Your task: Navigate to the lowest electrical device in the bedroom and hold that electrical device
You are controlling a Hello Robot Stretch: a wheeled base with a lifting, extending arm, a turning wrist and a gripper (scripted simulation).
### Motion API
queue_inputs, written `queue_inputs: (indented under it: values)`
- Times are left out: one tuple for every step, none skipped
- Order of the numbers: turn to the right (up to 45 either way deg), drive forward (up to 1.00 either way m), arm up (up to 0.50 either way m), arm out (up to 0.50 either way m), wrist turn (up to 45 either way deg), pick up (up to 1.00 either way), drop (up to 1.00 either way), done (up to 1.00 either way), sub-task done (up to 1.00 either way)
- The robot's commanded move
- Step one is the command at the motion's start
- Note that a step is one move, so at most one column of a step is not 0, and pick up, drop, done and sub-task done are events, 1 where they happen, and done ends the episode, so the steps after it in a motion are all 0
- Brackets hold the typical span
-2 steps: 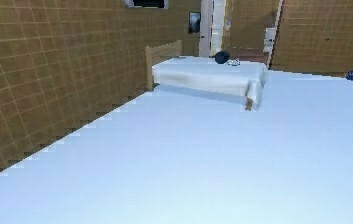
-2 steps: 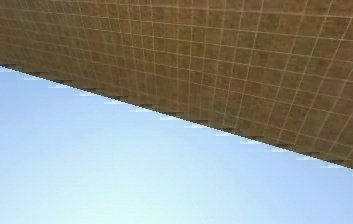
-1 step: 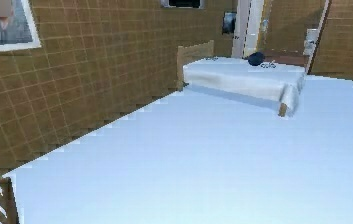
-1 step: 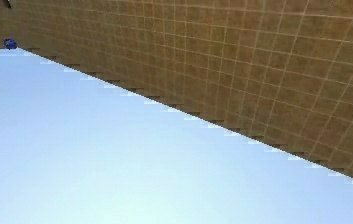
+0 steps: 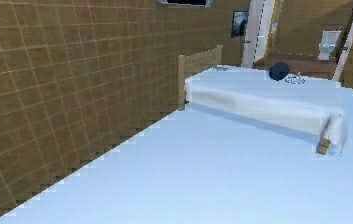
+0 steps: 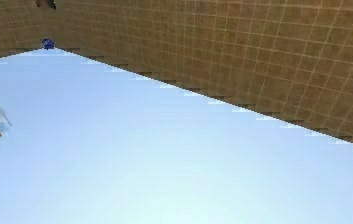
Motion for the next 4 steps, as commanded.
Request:
queue_inputs:
  values:
    - [-45.0, 0.0, 0.0, 0.0, 0.0, 0.0, 0.0, 0.0, 0.0]
    - [-3.0, 0.0, 0.0, 0.0, 0.0, 0.0, 0.0, 0.0, 0.0]
    - [0.0, 0.05, 0.0, 0.0, 0.0, 0.0, 0.0, 0.0, 0.0]
    - [-6.0, 0.0, 0.0, 0.0, 0.0, 0.0, 0.0, 0.0, 0.0]
